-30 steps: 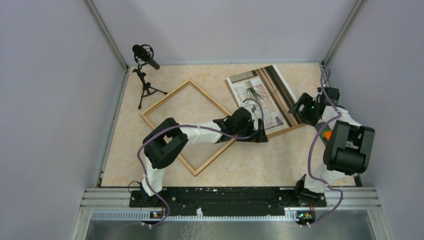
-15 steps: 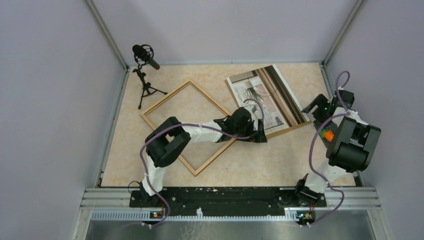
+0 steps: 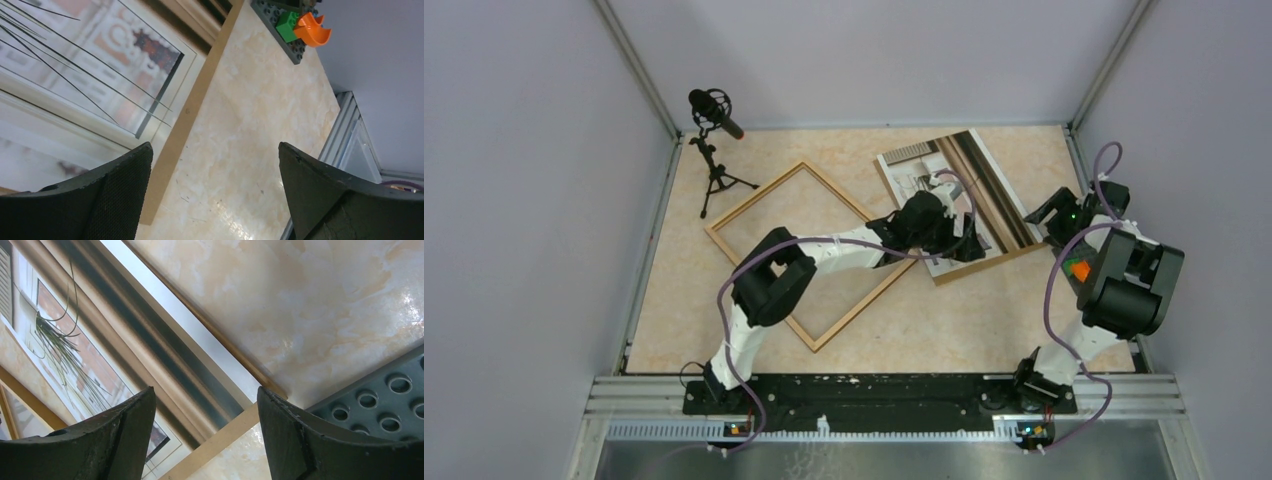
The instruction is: Put the photo into the frame
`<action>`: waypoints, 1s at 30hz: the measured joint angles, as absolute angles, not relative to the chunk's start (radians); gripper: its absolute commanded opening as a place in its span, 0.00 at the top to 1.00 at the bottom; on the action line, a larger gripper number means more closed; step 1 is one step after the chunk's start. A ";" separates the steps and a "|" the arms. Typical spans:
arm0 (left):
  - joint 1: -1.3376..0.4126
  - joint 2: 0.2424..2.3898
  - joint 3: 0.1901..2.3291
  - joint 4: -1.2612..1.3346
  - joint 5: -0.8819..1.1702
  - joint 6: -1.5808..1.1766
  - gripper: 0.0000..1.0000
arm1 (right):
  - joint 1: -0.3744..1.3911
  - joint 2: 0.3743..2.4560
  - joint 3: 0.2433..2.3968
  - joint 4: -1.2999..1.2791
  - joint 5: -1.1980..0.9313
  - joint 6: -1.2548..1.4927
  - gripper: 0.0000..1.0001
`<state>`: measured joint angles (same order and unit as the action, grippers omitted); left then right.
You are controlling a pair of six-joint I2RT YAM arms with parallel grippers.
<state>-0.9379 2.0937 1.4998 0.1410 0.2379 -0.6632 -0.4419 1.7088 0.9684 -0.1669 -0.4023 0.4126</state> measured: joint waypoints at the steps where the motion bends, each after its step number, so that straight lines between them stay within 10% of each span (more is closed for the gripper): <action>1: -0.933 2.114 1.515 0.141 0.241 -0.663 0.02 | -0.442 1.711 0.968 -0.165 -0.402 0.413 0.27; 30: -0.868 2.240 1.523 0.208 0.334 -0.788 0.02 | -0.463 1.745 0.835 0.121 -0.664 0.566 0.28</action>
<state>-0.8680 2.2398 1.5234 0.2081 0.3336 -0.7876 -0.4629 1.7447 0.8349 0.1211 -0.6640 0.5663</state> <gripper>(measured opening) 0.982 0.723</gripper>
